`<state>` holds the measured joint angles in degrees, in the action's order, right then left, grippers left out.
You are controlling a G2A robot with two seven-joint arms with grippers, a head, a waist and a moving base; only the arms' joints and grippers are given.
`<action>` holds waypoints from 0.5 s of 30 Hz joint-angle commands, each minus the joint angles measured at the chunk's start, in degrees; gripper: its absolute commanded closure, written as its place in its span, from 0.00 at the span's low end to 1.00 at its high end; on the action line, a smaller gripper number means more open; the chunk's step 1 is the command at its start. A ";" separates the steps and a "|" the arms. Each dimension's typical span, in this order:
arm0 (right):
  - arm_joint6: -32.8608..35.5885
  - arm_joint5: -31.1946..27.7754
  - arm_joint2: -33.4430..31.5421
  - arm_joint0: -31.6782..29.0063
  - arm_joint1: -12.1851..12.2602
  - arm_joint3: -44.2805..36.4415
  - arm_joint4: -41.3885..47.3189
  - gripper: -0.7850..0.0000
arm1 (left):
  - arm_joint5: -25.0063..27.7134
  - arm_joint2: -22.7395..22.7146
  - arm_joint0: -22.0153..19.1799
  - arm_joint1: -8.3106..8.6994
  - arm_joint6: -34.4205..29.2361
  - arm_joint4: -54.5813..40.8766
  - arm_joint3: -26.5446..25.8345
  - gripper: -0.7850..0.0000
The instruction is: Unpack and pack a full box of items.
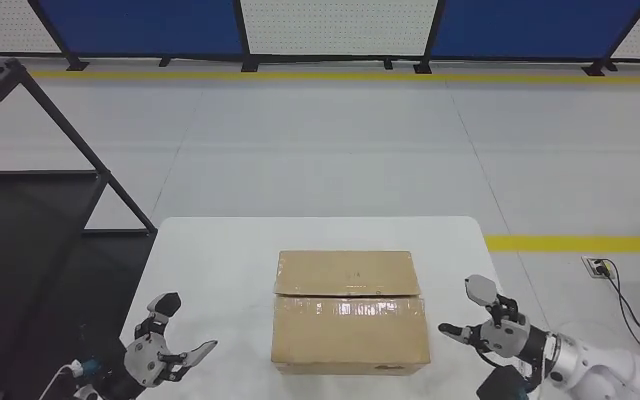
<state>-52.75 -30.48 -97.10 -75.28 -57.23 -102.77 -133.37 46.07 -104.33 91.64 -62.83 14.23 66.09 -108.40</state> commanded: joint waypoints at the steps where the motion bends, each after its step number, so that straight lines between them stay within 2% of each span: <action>1: 2.61 -12.05 0.04 2.56 0.23 1.20 5.08 0.00 | 0.91 -0.06 0.31 0.02 5.42 4.00 -0.11 0.00; 3: 2.91 -19.68 0.11 4.93 0.44 3.67 10.17 0.00 | 1.78 -0.14 0.60 0.05 10.35 6.83 0.22 0.00; 5: 6.19 -24.53 -0.04 7.29 0.55 5.99 13.72 0.00 | 1.94 -0.26 0.85 0.07 14.95 9.35 0.68 0.00; 9: 6.83 -24.90 -0.04 7.65 0.58 6.08 13.97 0.00 | 2.68 -0.05 1.52 0.11 22.21 11.93 2.38 0.00; 15: 6.83 -24.90 -0.04 7.65 0.58 6.08 13.97 0.00 | 2.68 -0.05 1.52 0.11 22.21 11.93 2.38 0.00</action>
<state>-45.94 -55.36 -97.14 -67.64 -56.66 -96.70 -119.40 48.76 -104.38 93.16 -62.71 36.45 78.03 -106.02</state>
